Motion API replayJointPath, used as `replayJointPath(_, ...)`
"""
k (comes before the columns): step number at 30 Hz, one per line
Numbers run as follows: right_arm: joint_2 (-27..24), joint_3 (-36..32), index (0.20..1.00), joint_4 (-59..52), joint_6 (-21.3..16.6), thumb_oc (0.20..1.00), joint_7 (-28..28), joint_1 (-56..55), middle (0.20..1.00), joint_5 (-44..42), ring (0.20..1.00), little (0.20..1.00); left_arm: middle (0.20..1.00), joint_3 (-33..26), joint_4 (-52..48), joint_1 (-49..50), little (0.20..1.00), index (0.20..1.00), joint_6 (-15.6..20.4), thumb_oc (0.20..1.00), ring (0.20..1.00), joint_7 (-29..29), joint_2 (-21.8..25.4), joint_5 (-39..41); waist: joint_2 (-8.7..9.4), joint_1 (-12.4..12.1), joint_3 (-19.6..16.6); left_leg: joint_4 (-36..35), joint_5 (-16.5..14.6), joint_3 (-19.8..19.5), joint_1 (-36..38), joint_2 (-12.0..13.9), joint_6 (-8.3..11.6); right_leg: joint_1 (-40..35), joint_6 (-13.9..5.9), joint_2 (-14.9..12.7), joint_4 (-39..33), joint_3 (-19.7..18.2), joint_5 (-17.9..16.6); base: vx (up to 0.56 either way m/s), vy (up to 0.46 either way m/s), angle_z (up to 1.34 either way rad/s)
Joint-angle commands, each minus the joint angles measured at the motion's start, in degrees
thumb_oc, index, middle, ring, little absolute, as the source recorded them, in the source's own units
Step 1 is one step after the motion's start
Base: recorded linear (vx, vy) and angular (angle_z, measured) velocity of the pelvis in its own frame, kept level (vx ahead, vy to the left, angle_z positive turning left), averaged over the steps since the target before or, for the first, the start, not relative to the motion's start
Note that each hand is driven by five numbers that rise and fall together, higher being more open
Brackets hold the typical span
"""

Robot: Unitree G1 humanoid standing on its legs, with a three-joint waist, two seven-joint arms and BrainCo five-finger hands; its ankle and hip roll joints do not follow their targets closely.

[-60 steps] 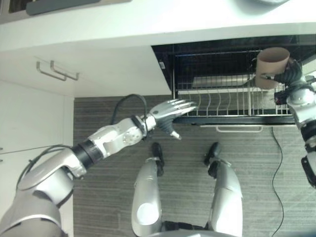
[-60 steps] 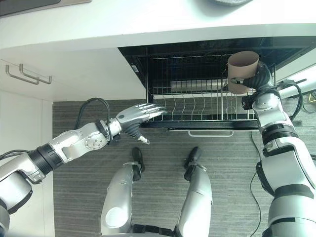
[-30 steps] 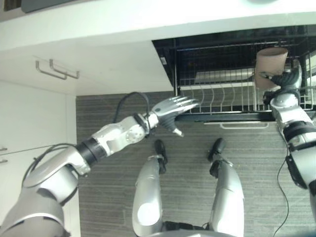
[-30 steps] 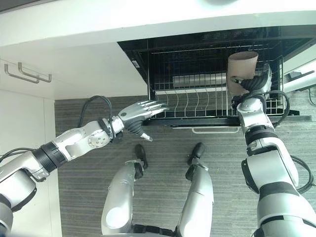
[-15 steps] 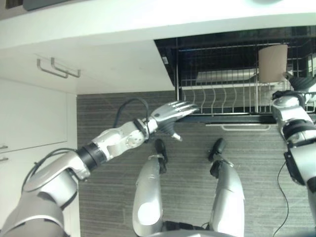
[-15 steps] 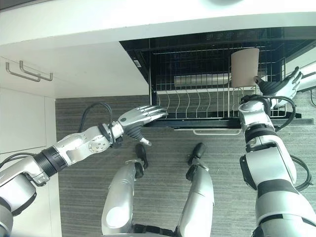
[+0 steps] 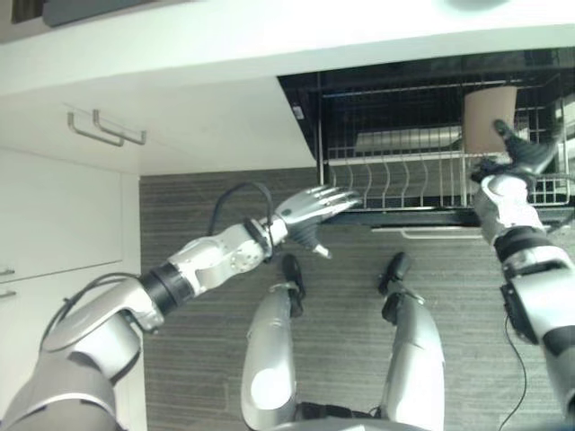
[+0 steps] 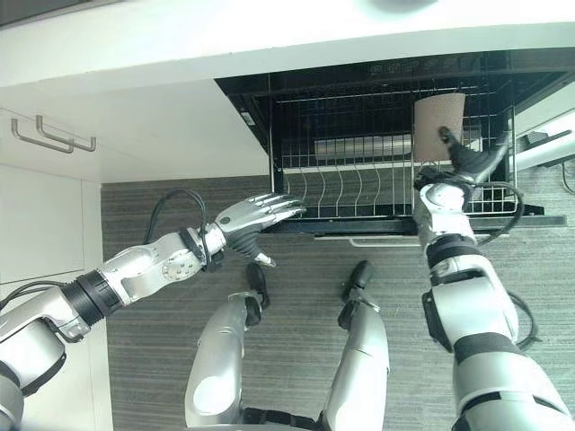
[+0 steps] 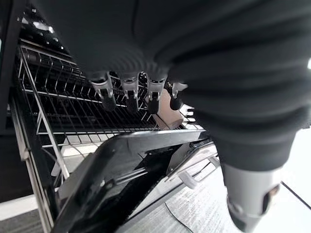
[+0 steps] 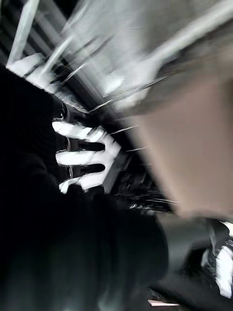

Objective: Place the dishes in the dishwasher.

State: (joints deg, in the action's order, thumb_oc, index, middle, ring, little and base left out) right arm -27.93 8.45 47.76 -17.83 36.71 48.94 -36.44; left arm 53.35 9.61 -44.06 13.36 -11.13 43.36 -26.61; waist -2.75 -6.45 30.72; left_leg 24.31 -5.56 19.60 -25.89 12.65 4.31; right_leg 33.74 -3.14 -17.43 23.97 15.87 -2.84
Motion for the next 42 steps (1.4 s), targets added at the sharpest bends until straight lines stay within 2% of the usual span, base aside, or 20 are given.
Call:
replayJointPath(1, 2.7, -0.1, 1.0, -8.0, -3.8, 1.0, -4.9, -7.9, 1.0, -4.4, 1.0, 1.0, 1.0, -4.3, -5.7, 5.1, 1.0, 1.0, -2.5, 1.0, 1.0, -1.8, -1.7, -4.5, -1.79, 1.0, -0.9, -4.2, 1.3, -3.9, 2.1, 0.5, 0.49, -6.8, -6.52, -1.5, 6.5, 0.1, 11.4, 0.02, 0.047, -0.01)
replayJointPath(8, 6.8, -0.5, 1.0, -22.7, -1.4, 1.0, -6.5, -19.5, 1.0, -4.4, 1.0, 1.0, 1.0, -7.1, -4.0, 12.0, 1.0, 1.0, -6.2, 1.0, 1.0, -4.1, -3.8, -9.5, -0.03, 3.0, -1.3, -7.1, 2.0, -4.2, 11.7, 0.5, -0.28, -15.8, -6.25, -0.5, 4.6, -0.4, 11.9, 0.03, 0.011, -0.07)
replayJointPath(9, 7.6, -0.3, 1.0, -25.2, -1.5, 1.0, -6.7, -22.2, 1.0, -3.9, 1.0, 1.0, 1.0, -7.8, -2.7, 13.8, 1.0, 1.0, -6.4, 1.0, 1.0, -5.1, -4.9, -11.0, 0.45, 3.3, -3.1, -8.7, 2.2, -4.0, 14.0, 0.8, 0.0, -18.1, -6.34, -0.1, 2.9, -0.4, 12.1, 0.03, 0.007, -0.11)
replayJointPath(13, 8.7, 0.3, 1.0, -28.9, -1.7, 1.0, -6.2, -25.5, 1.0, -1.2, 1.0, 1.0, 1.0, -9.2, -1.2, 16.7, 1.0, 1.0, -7.0, 1.0, 1.0, -6.7, -6.8, -12.6, 0.81, 3.9, -6.3, -12.2, 3.9, -3.3, 17.3, 1.7, 0.37, -21.2, -6.4, 0.7, -0.1, 0.1, 11.3, 0.05, 0.021, -0.14)
replayJointPath(14, 9.0, 0.7, 1.0, -30.5, -1.5, 1.0, -6.2, -27.1, 1.0, 0.2, 1.0, 1.0, 1.0, -10.0, -0.7, 18.1, 1.0, 1.0, -7.3, 1.0, 1.0, -7.2, -7.6, -12.9, 1.03, 4.2, -8.3, -13.9, 4.3, -2.8, 19.2, 1.9, 0.59, -23.1, -6.52, 1.0, -2.0, 0.4, 11.0, 0.06, 0.029, -0.06)
replayJointPath(17, 9.2, 1.1, 1.0, -32.1, -0.9, 1.0, -6.2, -28.5, 1.0, 1.8, 1.0, 1.0, 1.0, -10.9, -0.1, 19.7, 1.0, 1.0, -7.4, 1.0, 1.0, -8.1, -8.4, -12.8, 1.03, 4.5, -10.2, -15.6, 4.7, -2.3, 21.3, 2.1, 0.85, -25.2, -6.75, 1.3, -4.2, 0.7, 10.5, 0.06, 0.054, -0.07)
replayJointPath(18, 9.4, 1.4, 1.0, -33.6, -0.6, 1.0, -7.4, -30.2, 1.0, 2.7, 1.0, 1.0, 1.0, -12.0, 0.5, 21.8, 1.0, 1.0, -7.6, 1.0, 1.0, -9.3, -9.4, -12.6, 0.91, 4.8, -12.4, -17.5, 5.2, -1.9, 23.5, 2.2, 1.16, -27.5, -7.02, 1.6, -6.5, 0.8, 9.9, 0.08, 0.076, -0.16)
replayJointPath(22, 10.1, 2.2, 1.0, -35.0, -1.4, 1.0, -9.2, -32.8, 1.0, 4.6, 1.0, 1.0, 1.0, -13.4, 1.1, 24.5, 1.0, 1.0, -8.0, 1.0, 1.0, -11.3, -10.3, -11.4, 0.7, 5.1, -15.3, -19.1, 5.8, -1.5, 25.8, 2.3, 1.51, -30.0, -7.32, 1.7, -9.0, 1.1, 9.0, 0.08, 0.064, -0.11)
replayJointPath(23, 10.3, 2.6, 1.0, -36.8, -0.9, 1.0, -11.6, -34.9, 1.0, 5.2, 1.0, 1.0, 1.0, -15.2, 1.3, 26.8, 1.0, 1.0, -7.9, 1.0, 1.0, -12.9, -10.9, -9.2, 0.5, 5.1, -17.4, -20.0, 5.9, -1.4, 27.3, 2.4, 1.55, -31.7, -7.37, 1.4, -10.6, 1.3, 8.4, 0.09, 0.054, -0.1)
replayJointPath(25, 10.5, 2.7, 1.0, -38.3, -1.3, 1.0, -14.7, -36.7, 1.0, 5.5, 1.0, 1.0, 1.0, -16.9, 1.2, 28.9, 1.0, 1.0, -7.8, 1.0, 1.0, -14.9, -11.5, -6.3, 0.39, 5.0, -18.9, -20.4, 5.7, -1.4, 28.3, 2.3, 1.52, -33.0, -7.33, 1.1, -11.8, 1.5, 7.9, 0.09, 0.05, -0.03)
replayJointPath(27, 10.5, 2.4, 1.0, -40.1, -1.4, 1.0, -18.1, -38.3, 1.0, 5.5, 1.0, 1.0, 1.0, -19.7, 0.9, 31.4, 1.0, 1.0, -6.7, 1.0, 1.0, -16.5, -12.0, -3.1, 0.41, 4.8, -19.8, -20.6, 5.2, -1.5, 29.6, 2.2, 1.55, -34.7, -7.38, 0.6, -12.9, 1.9, 7.7, 0.05, 0.011, 0.05)
replayJointPath(29, 10.0, 1.8, 1.0, -43.6, -1.8, 1.0, -23.5, -40.2, 1.0, 5.6, 1.0, 1.0, 1.0, -24.5, 0.0, 35.2, 1.0, 1.0, -2.0, 1.0, 1.0, -17.4, -12.3, 4.5, 0.35, 4.2, -21.1, -20.6, 4.9, -1.7, 30.5, 2.0, 1.56, -36.3, -7.19, 0.4, -14.4, 2.6, 7.0, 0.02, -0.012, 0.09)
replayJointPath(31, 9.9, 1.5, 1.0, -45.4, -1.4, 1.0, -27.1, -40.9, 1.0, 4.5, 1.0, 1.0, 1.0, -26.7, -0.7, 36.8, 1.0, 1.0, 0.7, 1.0, 1.0, -17.6, -12.7, 7.8, 0.35, 3.9, -21.5, -20.6, 4.8, -1.9, 30.7, 2.0, 1.52, -36.8, -7.14, 0.4, -14.9, 3.0, 6.8, 0.0, -0.02, 0.06)
replayJointPath(33, 9.1, 0.7, 1.0, -49.7, 0.4, 1.0, -35.7, -42.7, 1.0, 2.1, 1.0, 1.0, 1.0, -33.0, -3.4, 40.9, 1.0, 1.0, 5.8, 1.0, 1.0, -15.5, -13.4, 15.9, 0.55, 3.0, -21.8, -20.7, 4.4, -2.4, 31.6, 1.7, 1.65, -38.3, -7.27, 0.2, -15.9, 4.1, 6.6, -0.01, -0.04, 0.05)
replayJointPath(36, 7.9, -0.2, 1.0, -53.4, 0.4, 1.0, -39.9, -44.3, 1.0, 2.9, 1.0, 1.0, 1.0, -38.7, -6.6, 43.7, 1.0, 1.0, 10.1, 1.0, 1.0, -11.4, -13.3, 22.4, 0.84, 2.3, -22.3, -21.0, 4.8, -2.6, 31.6, 1.5, 1.76, -38.8, -7.37, 0.2, -17.2, 4.8, 5.7, -0.02, -0.038, 0.23)
replayJointPath(39, 6.3, -0.7, 1.0, -55.9, -0.5, 1.0, -42.5, -45.0, 1.0, 3.2, 1.0, 1.0, 1.0, -44.3, -10.2, 45.5, 1.0, 1.0, 13.7, 1.0, 1.0, -9.6, -13.3, 28.4, 1.31, 1.7, -22.7, -21.7, 5.1, -2.9, 31.9, 1.4, 2.13, -39.6, -7.69, 0.0, -19.5, 5.5, 4.4, -0.02, -0.051, 0.24)
replayJointPath(42, 5.8, -0.8, 1.0, -56.6, -1.0, 1.0, -43.8, -44.9, 1.0, 4.0, 1.0, 1.0, 1.0, -46.9, -11.4, 45.7, 1.0, 1.0, 14.9, 1.0, 1.0, -9.7, -13.3, 30.2, 1.46, 1.4, -23.0, -22.1, 5.2, -3.0, 32.0, 1.5, 2.41, -39.8, -7.88, 0.0, -20.6, 5.6, 3.7, -0.02, -0.016, 0.08)
